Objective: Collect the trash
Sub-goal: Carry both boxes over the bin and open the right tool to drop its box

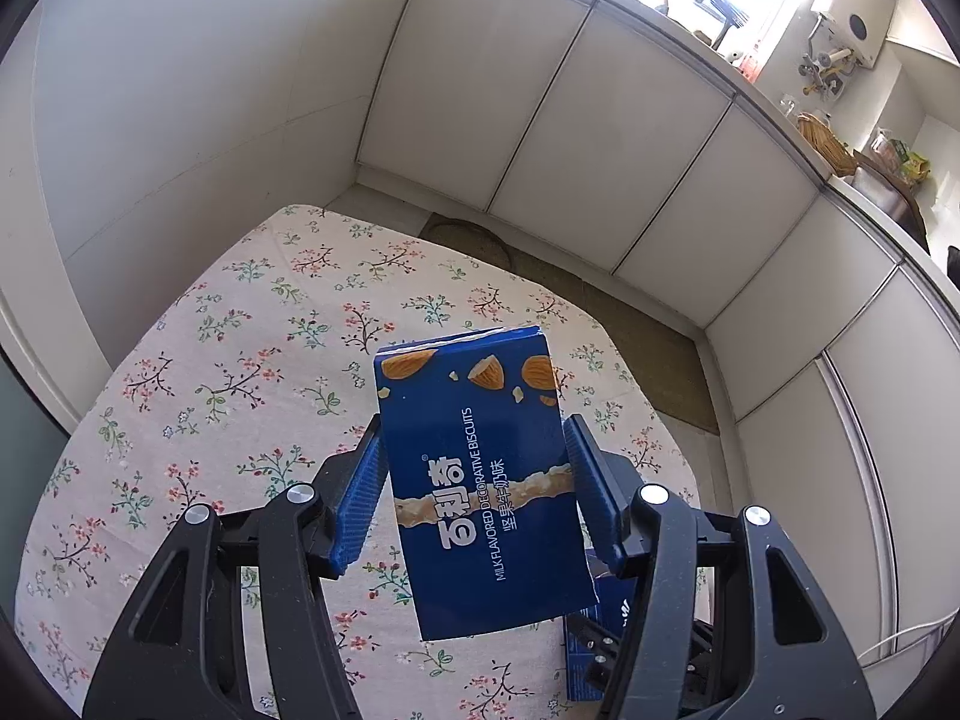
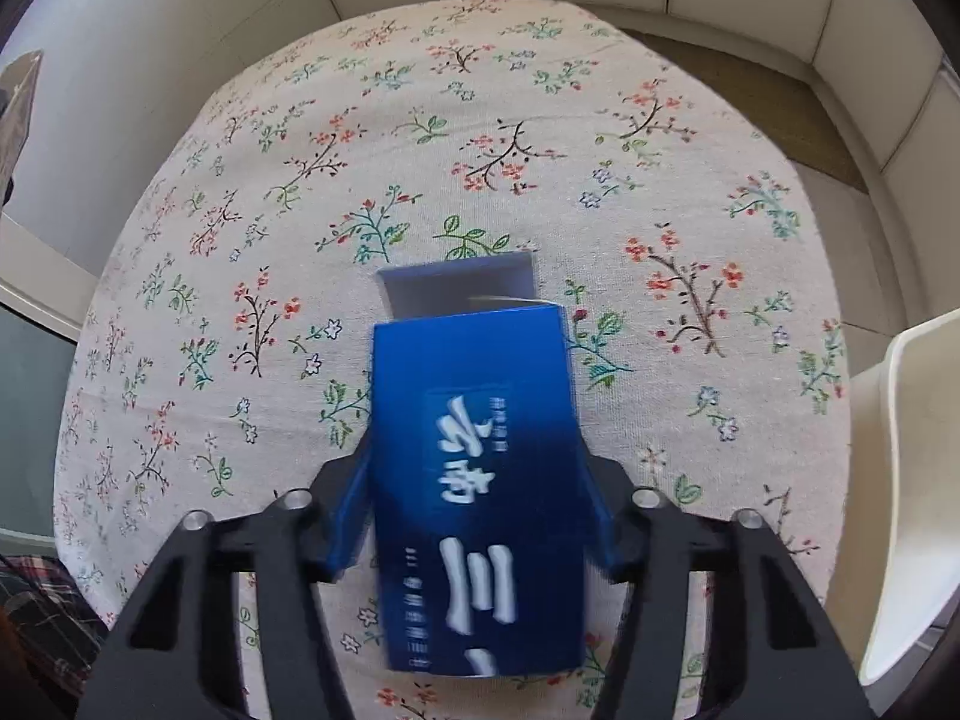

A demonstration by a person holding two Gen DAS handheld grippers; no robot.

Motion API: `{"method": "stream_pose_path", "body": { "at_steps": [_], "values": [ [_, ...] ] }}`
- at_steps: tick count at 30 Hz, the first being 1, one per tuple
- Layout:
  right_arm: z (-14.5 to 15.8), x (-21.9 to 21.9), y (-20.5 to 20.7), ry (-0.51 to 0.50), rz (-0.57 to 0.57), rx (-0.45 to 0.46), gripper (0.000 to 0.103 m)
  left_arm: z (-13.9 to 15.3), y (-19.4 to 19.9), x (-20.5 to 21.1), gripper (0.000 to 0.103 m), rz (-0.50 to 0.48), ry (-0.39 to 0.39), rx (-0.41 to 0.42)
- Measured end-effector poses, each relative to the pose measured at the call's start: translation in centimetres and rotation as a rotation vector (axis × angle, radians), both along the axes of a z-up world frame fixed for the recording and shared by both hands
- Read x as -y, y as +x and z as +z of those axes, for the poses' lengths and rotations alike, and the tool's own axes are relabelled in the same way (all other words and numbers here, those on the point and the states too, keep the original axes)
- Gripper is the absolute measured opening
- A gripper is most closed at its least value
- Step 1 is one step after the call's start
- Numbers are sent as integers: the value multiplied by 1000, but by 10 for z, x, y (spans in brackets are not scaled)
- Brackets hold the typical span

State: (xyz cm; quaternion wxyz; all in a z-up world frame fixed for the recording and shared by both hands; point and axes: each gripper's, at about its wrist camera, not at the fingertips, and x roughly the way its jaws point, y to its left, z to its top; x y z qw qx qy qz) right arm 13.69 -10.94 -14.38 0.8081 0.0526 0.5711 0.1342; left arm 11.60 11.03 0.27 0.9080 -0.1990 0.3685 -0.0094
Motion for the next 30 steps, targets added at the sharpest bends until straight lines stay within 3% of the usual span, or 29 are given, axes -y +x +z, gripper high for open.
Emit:
{"method": "stream_pose_path", "body": {
  "at_steps": [7,18,30],
  "values": [
    [38,5,-1,47,-35,127,55,5,-2,-1,55,4,-4,13],
    [128,23,-10,114,-112,389,55,27,-12,12,55,-7,10,72],
    [173,90,-37,73,-252,580,55,47,-24,65,55,-81,19,140]
  ]
}}
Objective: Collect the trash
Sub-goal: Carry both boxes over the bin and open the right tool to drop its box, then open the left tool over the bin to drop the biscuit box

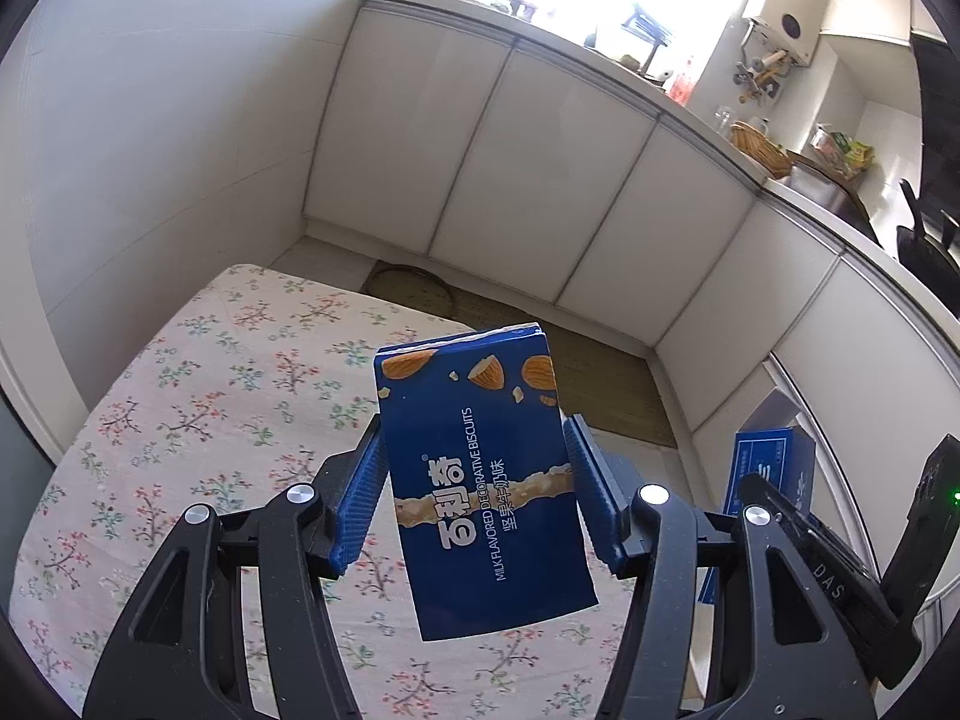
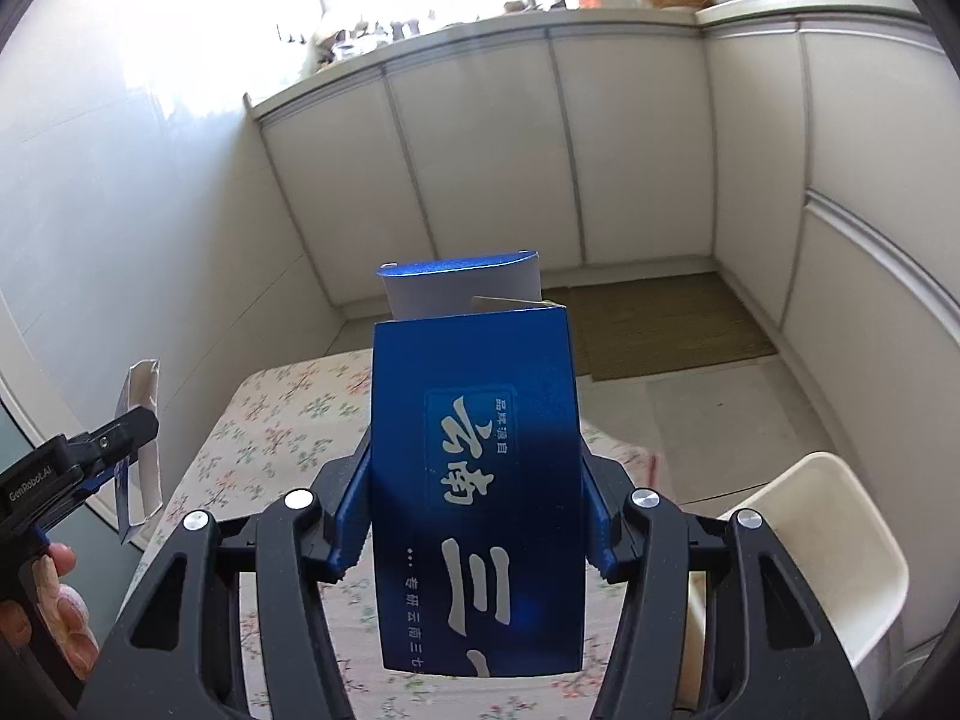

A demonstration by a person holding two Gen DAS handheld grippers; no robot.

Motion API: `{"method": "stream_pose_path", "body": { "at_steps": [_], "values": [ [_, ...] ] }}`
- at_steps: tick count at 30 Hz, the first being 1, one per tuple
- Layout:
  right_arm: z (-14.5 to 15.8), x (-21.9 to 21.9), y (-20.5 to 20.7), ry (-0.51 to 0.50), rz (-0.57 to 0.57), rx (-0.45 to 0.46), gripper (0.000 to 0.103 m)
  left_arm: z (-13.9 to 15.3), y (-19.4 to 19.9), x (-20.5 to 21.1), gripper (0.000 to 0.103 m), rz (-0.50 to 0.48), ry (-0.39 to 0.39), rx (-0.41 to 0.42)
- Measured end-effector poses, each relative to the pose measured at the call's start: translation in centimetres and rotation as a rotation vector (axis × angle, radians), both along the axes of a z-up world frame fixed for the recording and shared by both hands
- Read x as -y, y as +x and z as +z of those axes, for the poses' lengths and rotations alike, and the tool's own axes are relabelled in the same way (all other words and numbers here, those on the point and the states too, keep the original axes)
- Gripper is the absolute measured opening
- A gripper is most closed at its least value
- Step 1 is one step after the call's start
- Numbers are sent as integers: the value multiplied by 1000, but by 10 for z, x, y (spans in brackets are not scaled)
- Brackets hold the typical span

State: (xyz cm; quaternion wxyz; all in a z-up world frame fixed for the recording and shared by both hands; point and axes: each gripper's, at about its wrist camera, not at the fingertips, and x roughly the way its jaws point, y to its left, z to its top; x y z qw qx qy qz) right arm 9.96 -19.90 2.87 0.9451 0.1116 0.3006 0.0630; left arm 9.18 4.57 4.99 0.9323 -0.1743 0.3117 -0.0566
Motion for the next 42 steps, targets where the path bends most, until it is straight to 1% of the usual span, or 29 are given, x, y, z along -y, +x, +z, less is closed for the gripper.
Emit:
{"method": "stream_pose_path", "body": {
  "at_steps": [3,10,14,20,21,24,27,31,35,38,40,41,42],
  "values": [
    [6,23,-10,-24,-59,36,55,2,-3,17,55,-28,0,14],
    [13,81,-29,-90,-203,87,56,0,-10,74,55,-101,-28,38],
    [5,124,-38,-104,-270,67,56,-3,-8,110,55,-155,-38,23],
    [-20,176,-54,-131,-341,11,58,-8,-5,177,55,-254,-4,10],
    [-23,183,-56,-126,-347,-3,64,-9,-5,187,55,-268,1,10],
    [-33,205,-70,-84,-385,-30,76,-11,-4,220,56,-321,19,9],
    [-36,232,-87,-46,-453,-22,83,-9,-5,245,56,-361,32,16],
    [-37,269,-105,47,-554,-15,87,-7,-7,279,56,-404,51,23],
    [-39,294,-119,51,-636,-4,89,-6,-8,310,57,-452,70,27],
    [-39,305,-126,56,-672,1,90,-11,-5,331,59,-496,71,8],
    [-38,309,-130,54,-698,6,92,-15,-3,344,61,-517,73,-15],
    [-38,308,-128,55,-713,7,93,-17,-2,348,64,-526,77,-24],
    [-37,309,-129,59,-722,7,94,-19,-2,351,69,-530,84,-26]
  ]
}}
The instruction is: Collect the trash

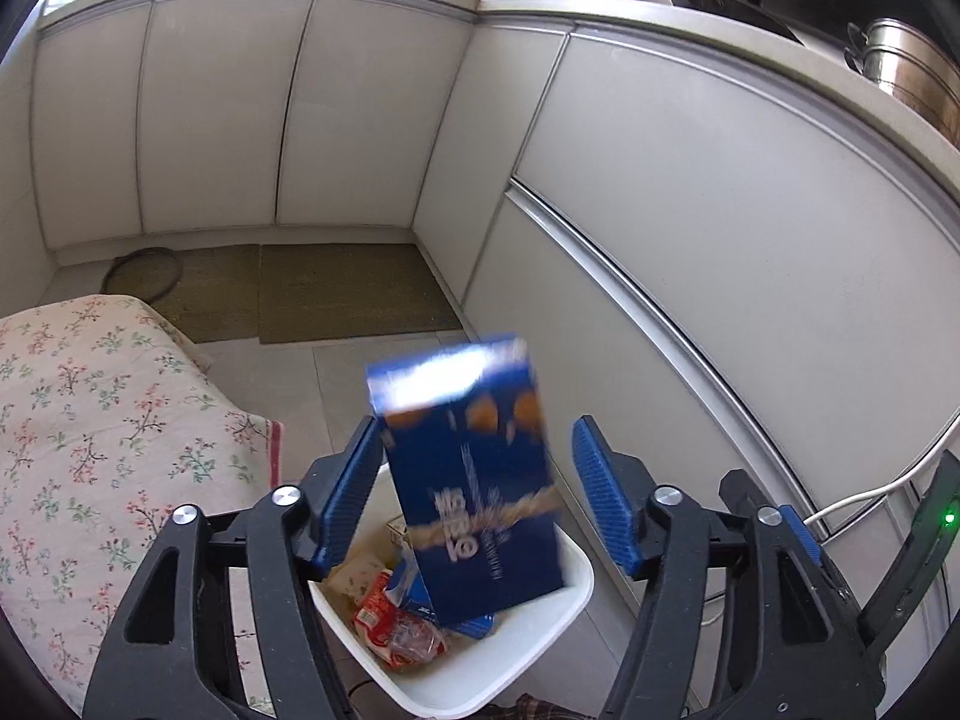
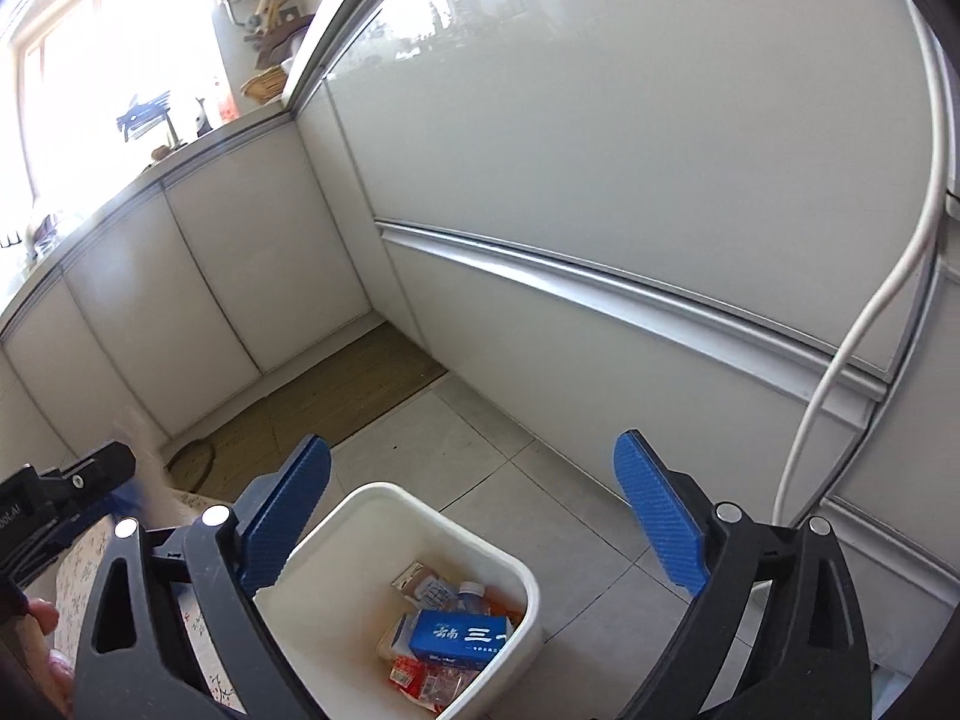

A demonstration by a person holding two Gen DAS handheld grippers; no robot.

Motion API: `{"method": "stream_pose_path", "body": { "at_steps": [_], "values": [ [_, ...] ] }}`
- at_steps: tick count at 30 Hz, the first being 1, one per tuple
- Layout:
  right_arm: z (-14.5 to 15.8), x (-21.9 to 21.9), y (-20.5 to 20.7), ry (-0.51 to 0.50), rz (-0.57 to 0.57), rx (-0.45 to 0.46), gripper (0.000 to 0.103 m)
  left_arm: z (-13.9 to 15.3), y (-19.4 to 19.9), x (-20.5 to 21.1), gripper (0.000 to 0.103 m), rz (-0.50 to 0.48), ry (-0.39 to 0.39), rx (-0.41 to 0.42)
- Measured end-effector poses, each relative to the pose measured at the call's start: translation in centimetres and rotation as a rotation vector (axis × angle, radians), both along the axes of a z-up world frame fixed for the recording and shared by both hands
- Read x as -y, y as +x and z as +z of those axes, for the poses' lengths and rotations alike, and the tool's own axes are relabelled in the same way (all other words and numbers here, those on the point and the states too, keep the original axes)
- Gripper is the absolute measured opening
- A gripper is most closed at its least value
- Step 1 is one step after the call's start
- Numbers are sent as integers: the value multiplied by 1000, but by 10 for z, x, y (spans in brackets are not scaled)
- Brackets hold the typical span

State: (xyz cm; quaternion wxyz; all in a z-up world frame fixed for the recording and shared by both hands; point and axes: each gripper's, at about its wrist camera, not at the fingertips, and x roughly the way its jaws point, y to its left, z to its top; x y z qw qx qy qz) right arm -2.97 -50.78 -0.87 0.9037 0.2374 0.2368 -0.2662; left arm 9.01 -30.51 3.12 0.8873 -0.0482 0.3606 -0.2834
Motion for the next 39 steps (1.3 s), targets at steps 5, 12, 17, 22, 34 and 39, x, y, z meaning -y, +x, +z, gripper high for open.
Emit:
{"method": "stream_pose_path", "body": {
  "at_steps": [5,12,17,22,34,39],
  "values": [
    [2,-2,-1,-8,-22,-1,96,-4,-1,-2,87,6,49,16],
    [15,-32,8,-50,34,40,96,6,-18,-36,96,122,148,141],
    [36,-77,9,-144,89,87,96,22,-46,-80,96,242,156,290],
    [49,-123,-2,-248,94,139,96,26,-61,-128,96,302,104,287],
    [27,-194,0,-220,278,47,96,2,-74,-197,96,399,121,183],
    [25,-211,0,-263,296,44,96,-8,-76,-210,96,392,125,158]
  ]
}}
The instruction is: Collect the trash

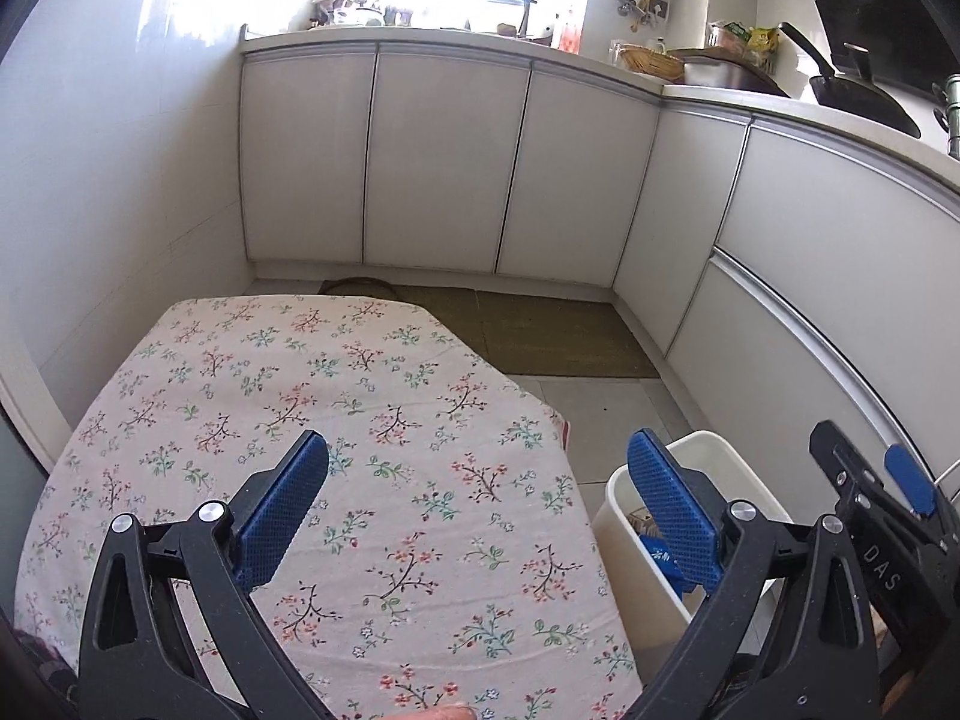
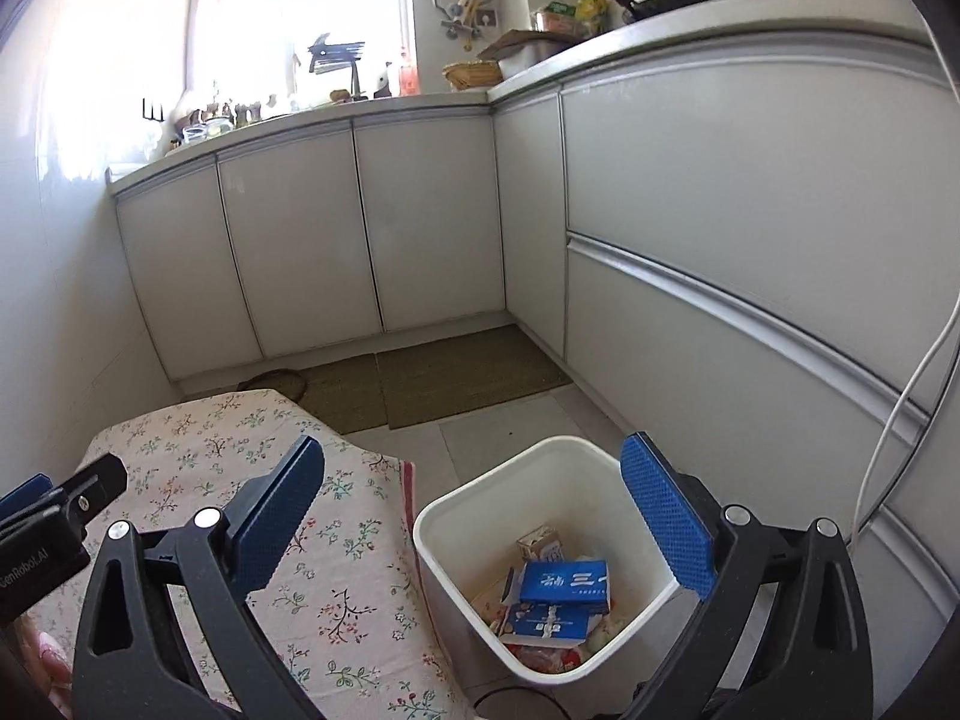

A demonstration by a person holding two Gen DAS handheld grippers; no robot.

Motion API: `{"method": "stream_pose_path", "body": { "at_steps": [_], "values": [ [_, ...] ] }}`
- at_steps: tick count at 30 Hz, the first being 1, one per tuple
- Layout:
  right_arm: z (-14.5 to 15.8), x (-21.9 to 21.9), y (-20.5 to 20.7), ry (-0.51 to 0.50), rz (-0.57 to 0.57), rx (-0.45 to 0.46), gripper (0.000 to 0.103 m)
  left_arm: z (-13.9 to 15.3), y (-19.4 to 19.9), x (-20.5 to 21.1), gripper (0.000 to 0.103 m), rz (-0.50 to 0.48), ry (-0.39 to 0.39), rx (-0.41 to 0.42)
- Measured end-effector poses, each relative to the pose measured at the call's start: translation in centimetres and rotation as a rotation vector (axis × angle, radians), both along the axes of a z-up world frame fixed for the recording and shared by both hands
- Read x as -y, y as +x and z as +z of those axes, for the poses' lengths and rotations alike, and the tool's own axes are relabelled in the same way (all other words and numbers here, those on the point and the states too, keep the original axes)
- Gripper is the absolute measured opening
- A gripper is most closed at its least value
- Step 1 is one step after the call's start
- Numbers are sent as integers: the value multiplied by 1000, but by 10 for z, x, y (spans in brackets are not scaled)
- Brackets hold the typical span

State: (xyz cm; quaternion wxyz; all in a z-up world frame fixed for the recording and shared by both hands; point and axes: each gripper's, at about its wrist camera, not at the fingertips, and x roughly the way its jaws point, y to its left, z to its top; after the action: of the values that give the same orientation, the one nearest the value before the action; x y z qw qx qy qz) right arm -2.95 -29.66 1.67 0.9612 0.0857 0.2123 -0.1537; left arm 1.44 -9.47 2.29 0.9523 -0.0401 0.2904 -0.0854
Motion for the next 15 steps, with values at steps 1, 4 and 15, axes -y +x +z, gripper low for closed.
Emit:
{"method": "stream_pose_path", "body": {
  "at_steps": [1,4,15],
  "values": [
    [0,-3,0,-11,8,5,96,0,0,0,96,1,1,1],
    [1,-11,2,-40,14,8,96,-1,-1,-5,96,5,-4,2],
    [0,-20,7,-81,33,1,96,-7,5,-15,96,19,-19,-22]
  ]
}}
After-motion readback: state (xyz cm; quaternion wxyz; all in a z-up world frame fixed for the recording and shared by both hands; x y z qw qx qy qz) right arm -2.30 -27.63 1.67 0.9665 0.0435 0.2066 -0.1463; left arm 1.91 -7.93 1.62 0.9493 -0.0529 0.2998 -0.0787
